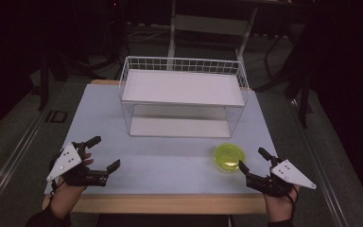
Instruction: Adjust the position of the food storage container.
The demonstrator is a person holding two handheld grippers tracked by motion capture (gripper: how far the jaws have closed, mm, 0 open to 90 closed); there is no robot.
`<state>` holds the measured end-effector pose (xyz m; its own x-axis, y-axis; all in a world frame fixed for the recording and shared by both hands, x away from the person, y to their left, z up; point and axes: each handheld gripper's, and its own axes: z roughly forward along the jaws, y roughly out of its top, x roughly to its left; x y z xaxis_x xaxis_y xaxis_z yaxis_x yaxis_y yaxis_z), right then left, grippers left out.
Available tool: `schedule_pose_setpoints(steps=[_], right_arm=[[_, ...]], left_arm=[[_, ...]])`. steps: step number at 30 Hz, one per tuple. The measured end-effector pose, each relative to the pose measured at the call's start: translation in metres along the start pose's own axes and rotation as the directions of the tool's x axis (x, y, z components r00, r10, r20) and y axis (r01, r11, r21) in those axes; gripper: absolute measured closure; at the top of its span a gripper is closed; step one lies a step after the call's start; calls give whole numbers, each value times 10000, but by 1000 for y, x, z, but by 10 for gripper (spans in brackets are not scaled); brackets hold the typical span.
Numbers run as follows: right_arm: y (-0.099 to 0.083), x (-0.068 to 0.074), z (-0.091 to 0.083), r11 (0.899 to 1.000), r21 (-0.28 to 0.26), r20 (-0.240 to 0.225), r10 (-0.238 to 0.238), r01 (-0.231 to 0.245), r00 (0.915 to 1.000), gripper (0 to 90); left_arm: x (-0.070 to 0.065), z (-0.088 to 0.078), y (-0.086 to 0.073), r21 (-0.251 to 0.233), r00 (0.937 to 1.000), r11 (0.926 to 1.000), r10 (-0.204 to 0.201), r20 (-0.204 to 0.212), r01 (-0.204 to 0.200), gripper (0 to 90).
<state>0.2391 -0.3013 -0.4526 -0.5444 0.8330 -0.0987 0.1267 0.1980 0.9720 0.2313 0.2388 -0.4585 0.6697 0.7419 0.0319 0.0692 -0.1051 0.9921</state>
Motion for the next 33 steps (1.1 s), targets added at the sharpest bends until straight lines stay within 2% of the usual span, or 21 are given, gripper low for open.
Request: schedule_pose_setpoints(steps=[4, 9, 14, 17, 18, 22, 23, 26, 27, 29, 30, 31, 33], right_arm=[[0, 1, 1, 9999, 54, 51, -147, 147, 9999, 170], [-1, 1, 2, 9998, 76, -2, -161, 161, 9999, 170], [1, 1, 3, 9999, 11, -377, -108, 109, 9992, 170], [2, 1, 3, 10000, -27, -407, -69, 68, 9991, 170], [6, 0, 3, 9996, -278, -552, -25, 9, 9985, 163], [8, -1, 4, 9991, -327, -642, -302, 281, 9975, 137], [9, -3, 5, 9993, -112, -516, -356, 351, 9980, 137], [9, -7, 10, 9999, 98, -666, 51, -45, 9978, 121], [8, -8, 12, 9999, 131, -629, 114, -106, 9980, 107], [9, -8, 17, 9995, 305, -77, -113, 115, 9999, 107], [9, -9, 19, 9994, 342, -57, -53, 55, 10000, 107], [8, -10, 20, 9991, 420, -259, 39, -28, 9997, 107], [8, -9, 22, 9989, 451, -155, -125, 132, 9998, 103]], left_arm=[[1, -1, 0, -27, 10000, 10000, -79, -7, 79, 13], [-1, 0, 0, -37, 9998, 10000, -66, 193, 67, 14], [-1, 1, -1, -106, 9987, 9997, -229, 455, 234, 14], [-1, 0, 0, -195, 9980, 9993, -308, 559, 319, 14], [-1, 0, -1, -200, 9978, 9992, -332, 567, 344, 14], [-1, 1, -1, -135, 9975, 9992, -379, 591, 388, 13], [-1, 1, -1, -132, 9972, 9990, -409, 626, 418, 14], [-1, 2, -1, -106, 9964, 9988, -469, 713, 477, 14], [-1, 2, -1, -95, 9959, 9986, -504, 749, 512, 14], [-1, 2, -1, -86, 9957, 9985, -535, 757, 543, 14], [-1, 2, -1, -87, 9954, 9984, -553, 779, 562, 14], [0, 2, -2, -90, 9951, 9982, -581, 801, 590, 14], [0, 2, -2, -79, 9948, 9981, -595, 821, 604, 14]])
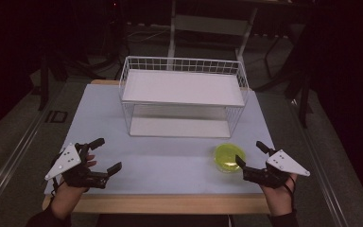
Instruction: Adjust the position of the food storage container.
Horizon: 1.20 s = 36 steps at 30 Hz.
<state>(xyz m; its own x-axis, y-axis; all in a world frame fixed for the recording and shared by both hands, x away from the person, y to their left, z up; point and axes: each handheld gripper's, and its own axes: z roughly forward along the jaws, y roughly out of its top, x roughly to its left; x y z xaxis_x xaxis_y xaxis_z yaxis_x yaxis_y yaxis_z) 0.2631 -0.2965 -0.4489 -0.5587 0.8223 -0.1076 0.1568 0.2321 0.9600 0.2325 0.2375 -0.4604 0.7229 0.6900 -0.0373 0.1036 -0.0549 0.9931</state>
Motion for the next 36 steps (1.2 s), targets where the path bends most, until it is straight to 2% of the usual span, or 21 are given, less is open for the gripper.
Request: schedule_pose_setpoints(steps=[3, 5, 7, 9, 12, 16, 21, 26, 31, 36], right_arm=[[0, -1, 2, 9998, 172, -86, 126, -125, 9999, 105], [-2, -3, 3, 9994, 333, 38, 57, -58, 10000, 197], [-3, -7, 2, 9989, 468, -4, 34, -34, 10000, 361], [-5, -12, 3, 9962, 858, -137, 138, -125, 9998, 545], [-9, -19, 3, 9917, 1228, -275, 428, -391, 9987, 660], [-16, -29, 5, 9850, 1656, -125, 503, -475, 9987, 746], [-25, -41, 8, 9720, 2252, -14, 699, -678, 9976, 883], [-35, -48, 12, 9585, 2762, 179, 684, -706, 9975, 899], [-44, -54, 16, 9475, 3039, 201, 983, -998, 9950, 899], [-54, -55, 24, 9312, 3450, 134, 1207, -1179, 9926, 899]], left_arm=[[0, 0, 0, 5, 10000, 10000, -19, 19, 19, 14], [0, 0, 0, 8, 10000, 10000, -37, 40, 37, 14], [0, 0, 0, 24, 10000, 10000, -13, 36, 13, 14], [0, 1, 0, 35, 10000, 10000, -12, 66, 12, 14], [0, 1, 0, 32, 10000, 10000, -21, 69, 21, 14], [0, 1, -1, 50, 10000, 10000, -31, 57, 31, 14], [0, 1, -1, 48, 10000, 10000, 16, 87, -17, 14], [0, 1, -1, 51, 10000, 10000, 21, 85, -21, 14], [0, 1, -1, 43, 10000, 10000, 41, 90, -42, 14], [-1, 1, 0, 61, 9999, 10000, 74, 76, -75, 14]])
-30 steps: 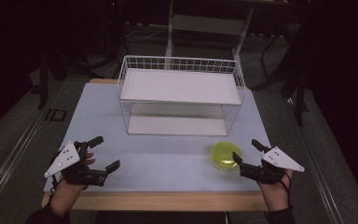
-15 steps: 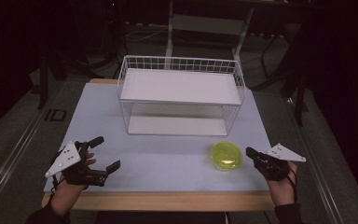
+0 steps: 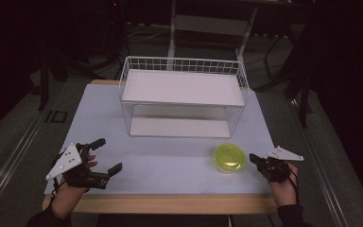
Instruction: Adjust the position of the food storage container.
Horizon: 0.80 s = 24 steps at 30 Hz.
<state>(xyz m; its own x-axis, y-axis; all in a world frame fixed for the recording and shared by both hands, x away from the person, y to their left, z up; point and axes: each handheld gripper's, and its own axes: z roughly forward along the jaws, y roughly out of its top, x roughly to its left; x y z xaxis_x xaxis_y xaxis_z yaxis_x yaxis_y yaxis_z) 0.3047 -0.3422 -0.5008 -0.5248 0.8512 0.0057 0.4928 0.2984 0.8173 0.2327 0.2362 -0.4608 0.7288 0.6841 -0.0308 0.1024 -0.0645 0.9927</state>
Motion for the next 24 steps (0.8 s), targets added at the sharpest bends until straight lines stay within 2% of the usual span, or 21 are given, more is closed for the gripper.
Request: schedule_pose_setpoints(steps=[7, 9, 18, 24], right_arm=[[-4, 2, 11, 9985, 530, -183, 141, -131, 9997, 899], [-5, 3, 17, 9973, 677, -438, 328, -298, 9985, 899], [-5, 7, 31, 9938, 1077, -1021, 382, -271, 9940, 899], [-3, 13, 39, 9906, 1363, -1215, 254, -87, 9923, 899]], left_arm=[[0, 0, 0, -1, 10000, 10000, -7, 1, 7, 14], [0, 0, 0, 8, 10000, 10000, 21, 16, -21, 14], [0, 0, 0, 15, 10000, 10000, 61, -6, -61, 14], [-1, 1, 0, 26, 10000, 10000, 58, -20, -58, 14]])
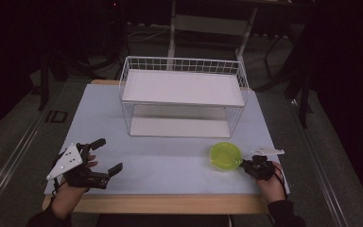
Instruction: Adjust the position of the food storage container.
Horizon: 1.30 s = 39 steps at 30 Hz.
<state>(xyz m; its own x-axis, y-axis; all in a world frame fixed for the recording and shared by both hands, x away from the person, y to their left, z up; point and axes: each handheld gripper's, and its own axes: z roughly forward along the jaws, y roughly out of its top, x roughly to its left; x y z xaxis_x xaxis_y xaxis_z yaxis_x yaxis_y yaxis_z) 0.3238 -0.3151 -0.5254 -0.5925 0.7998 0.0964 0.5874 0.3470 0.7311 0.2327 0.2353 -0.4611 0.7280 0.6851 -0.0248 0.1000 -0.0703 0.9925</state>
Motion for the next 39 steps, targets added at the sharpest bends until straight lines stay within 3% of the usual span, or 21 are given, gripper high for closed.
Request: schedule_pose_setpoints(steps=[11, 26, 39], right_arm=[[16, 20, 17, 9971, 365, -374, -654, 668, 9972, 898], [30, 57, 36, 9937, 605, -1416, -852, 945, 9863, 898], [42, 87, 52, 9897, 635, -1983, -1131, 1279, 9736, 898]], left_arm=[[-1, -1, 1, 7, 10000, 10000, 67, -6, -67, 14], [-2, -1, 1, 8, 9999, 9999, 130, 1, -130, 14], [-2, -1, 1, 31, 9999, 9999, 153, 24, -153, 14]])
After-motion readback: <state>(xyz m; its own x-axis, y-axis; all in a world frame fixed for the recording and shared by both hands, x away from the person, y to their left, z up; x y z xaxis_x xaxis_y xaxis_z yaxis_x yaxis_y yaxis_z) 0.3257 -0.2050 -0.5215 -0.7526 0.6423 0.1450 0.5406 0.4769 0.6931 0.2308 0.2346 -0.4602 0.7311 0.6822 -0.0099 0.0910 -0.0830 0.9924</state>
